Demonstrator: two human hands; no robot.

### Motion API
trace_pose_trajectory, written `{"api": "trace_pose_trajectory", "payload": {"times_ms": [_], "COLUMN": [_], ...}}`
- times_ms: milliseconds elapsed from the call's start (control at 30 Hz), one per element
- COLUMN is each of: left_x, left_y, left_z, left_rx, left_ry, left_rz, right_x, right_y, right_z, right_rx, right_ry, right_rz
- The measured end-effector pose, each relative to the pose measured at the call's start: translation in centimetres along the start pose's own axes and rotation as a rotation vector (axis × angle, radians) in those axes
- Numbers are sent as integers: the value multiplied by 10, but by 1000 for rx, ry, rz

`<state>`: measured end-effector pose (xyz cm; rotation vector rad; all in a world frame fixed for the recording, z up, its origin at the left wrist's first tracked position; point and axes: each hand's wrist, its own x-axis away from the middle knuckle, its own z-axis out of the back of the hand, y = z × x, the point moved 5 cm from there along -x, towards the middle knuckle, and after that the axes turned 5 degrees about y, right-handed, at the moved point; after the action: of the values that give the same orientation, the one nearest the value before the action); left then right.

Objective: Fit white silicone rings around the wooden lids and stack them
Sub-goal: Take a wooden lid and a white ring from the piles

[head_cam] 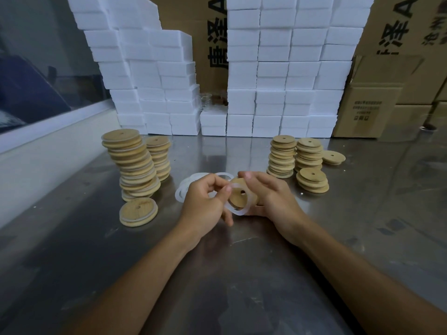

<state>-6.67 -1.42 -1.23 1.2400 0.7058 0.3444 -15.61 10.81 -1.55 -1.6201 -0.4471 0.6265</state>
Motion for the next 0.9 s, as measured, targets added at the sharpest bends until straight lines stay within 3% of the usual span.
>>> {"api": "trace_pose_trajectory", "payload": {"times_ms": [200,667,900], "left_x": [-2,-3,1], "left_y": [-4,-4,10], "left_z": [3,8,16], "left_rx": [-28,-84,-331], "left_ry": [72,134,258], "left_rz": [-19,-37,-197], "right_x": [2,2,2], "right_y": [0,-1,-4], "right_z": [-6,-6,-4], "right_rx": [224,255,335], "right_ry": [61,92,148], "right_rz": [204,221,270]}}
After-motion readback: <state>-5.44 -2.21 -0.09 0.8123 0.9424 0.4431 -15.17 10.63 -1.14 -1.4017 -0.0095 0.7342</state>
